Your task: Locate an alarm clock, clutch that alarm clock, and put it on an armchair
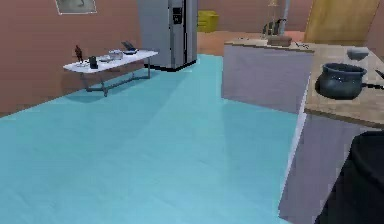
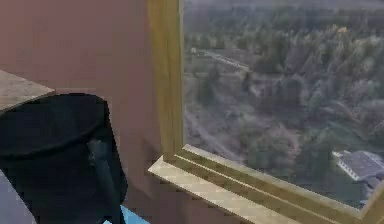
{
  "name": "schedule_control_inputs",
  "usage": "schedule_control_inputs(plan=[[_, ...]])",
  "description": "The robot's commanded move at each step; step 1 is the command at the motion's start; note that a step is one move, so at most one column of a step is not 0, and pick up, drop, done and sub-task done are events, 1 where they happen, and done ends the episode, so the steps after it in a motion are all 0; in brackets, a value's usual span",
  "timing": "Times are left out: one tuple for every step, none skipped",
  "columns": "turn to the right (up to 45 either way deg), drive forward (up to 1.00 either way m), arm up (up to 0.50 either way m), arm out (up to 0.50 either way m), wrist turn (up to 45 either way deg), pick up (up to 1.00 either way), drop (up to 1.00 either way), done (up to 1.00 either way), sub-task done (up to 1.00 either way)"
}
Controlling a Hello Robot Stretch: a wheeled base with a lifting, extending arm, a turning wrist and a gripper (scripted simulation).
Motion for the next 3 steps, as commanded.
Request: schedule_control_inputs(plan=[[-18.0, 0.00, 0.00, 0.00, 0.0, 0.00, 0.00, 0.00, 0.00], [0.0, 0.45, 0.00, 0.00, 0.0, 0.00, 0.00, 0.00, 0.00], [15.0, 0.00, 0.00, 0.00, 0.0, 0.00, 0.00, 0.00, 0.00]])
